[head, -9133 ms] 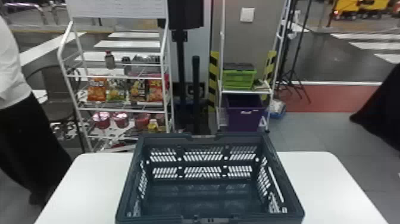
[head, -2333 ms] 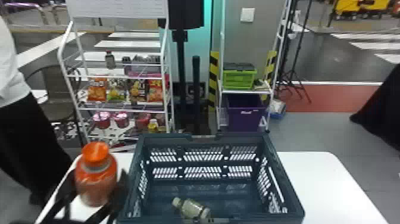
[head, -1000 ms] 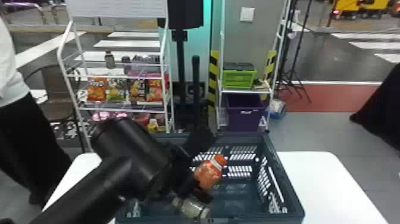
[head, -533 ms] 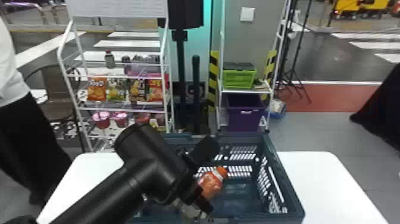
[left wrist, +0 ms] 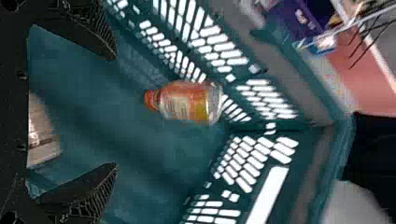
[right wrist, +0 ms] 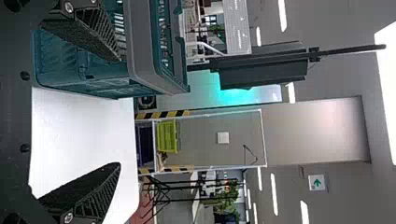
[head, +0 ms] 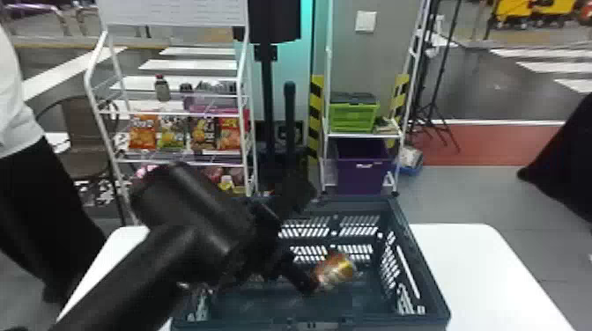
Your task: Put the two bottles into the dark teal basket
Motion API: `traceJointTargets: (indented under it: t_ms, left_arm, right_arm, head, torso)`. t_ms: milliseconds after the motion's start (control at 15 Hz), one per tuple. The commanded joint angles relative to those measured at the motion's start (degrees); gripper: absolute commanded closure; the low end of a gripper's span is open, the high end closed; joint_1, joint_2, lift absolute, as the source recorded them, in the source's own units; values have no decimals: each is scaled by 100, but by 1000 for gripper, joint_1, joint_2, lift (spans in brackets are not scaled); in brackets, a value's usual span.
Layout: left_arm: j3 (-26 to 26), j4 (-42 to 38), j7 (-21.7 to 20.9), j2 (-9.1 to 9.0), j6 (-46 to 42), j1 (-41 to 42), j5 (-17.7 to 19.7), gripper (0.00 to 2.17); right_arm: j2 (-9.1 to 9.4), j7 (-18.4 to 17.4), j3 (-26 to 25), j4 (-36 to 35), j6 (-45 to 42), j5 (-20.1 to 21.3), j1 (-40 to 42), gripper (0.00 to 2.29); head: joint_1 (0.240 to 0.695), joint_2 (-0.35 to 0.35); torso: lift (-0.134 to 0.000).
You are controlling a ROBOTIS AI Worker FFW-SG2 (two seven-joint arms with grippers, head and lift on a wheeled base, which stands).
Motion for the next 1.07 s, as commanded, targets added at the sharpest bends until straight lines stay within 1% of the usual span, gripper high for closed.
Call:
traceJointTargets:
  t_ms: [0, 67, 133, 200, 333, 400, 467, 533, 600, 667, 733, 800, 867, 933, 1000]
  left_arm:
    - [877, -1018, 234, 130, 208, 566, 197, 80]
    - [1211, -1396, 418, 182, 243, 830, 311, 83]
    - [1607, -1880, 796, 279, 225, 1234, 549, 83]
    - [2037, -2319, 1157, 332, 155, 1673, 803, 83]
    - [2635, -3066, 1701, 508, -73, 2482, 1120, 87]
    - [2881, -3418, 1886, 648, -319, 2913, 1173, 103]
    - [3241, -3831, 2062, 692, -812, 3519, 1208, 117]
    - [3593, -4253, 2246, 701, -1532, 4152, 1278, 124]
    - [3821, -4596, 2449, 719, -1814, 4697, 1304, 124]
    - [4006, -4886, 2624, 745, -2394, 5347, 1296, 124]
    - [4138, -5017, 2712, 736, -3413, 5989, 1278, 124]
    - [4138, -5070, 2879, 771, -4169, 6490, 1190, 130]
    - [4138, -4868, 3002, 771, -5962, 7166, 988, 130]
    - [4138, -4692, 3011, 596, -6876, 7650, 847, 130]
    - [4138, -4516, 3090, 490, -7439, 8019, 812, 130]
  right_arm:
    - [5, 0, 0, 10, 54, 8, -30, 87]
    - [5, 0, 0, 1, 72, 8, -38, 87]
    - [5, 0, 0, -25, 90, 8, -38, 87]
    - [5, 0, 0, -78, 90, 8, -30, 87]
    - [5, 9, -9, -157, 107, 8, -21, 87]
    - [5, 0, -9, -210, 177, 8, -12, 87]
    - [5, 0, -18, -289, 230, 8, -3, 87]
    - [5, 0, -26, -350, 336, 8, 14, 87]
    - [5, 0, -35, -385, 459, 0, 6, 87]
    - [5, 0, -44, -394, 511, 0, -3, 87]
    - [5, 0, -44, -403, 582, 8, -21, 87]
    - [5, 9, -44, -412, 652, 8, -38, 87]
    - [5, 9, -44, -438, 670, 26, -21, 87]
    - [5, 9, -44, -482, 758, 35, -12, 87]
    - [5, 18, -44, -552, 828, 61, -3, 87]
  head:
    - [499, 0]
    - [499, 0]
    - [499, 0]
    - [499, 0]
    - [499, 0]
    - [499, 0]
    - [499, 0]
    - [499, 0]
    - [499, 0]
    - [499, 0]
    - [499, 0]
    - [499, 0]
    - [499, 0]
    - [499, 0]
    - [499, 0]
  torso:
    - [0]
    - [0]
    - [0]
    - [0]
    - [0]
    - [0]
    - [0]
    - [0]
    - [0]
    - [0]
    - [0]
    - [0]
    - [0]
    - [0]
    - [0]
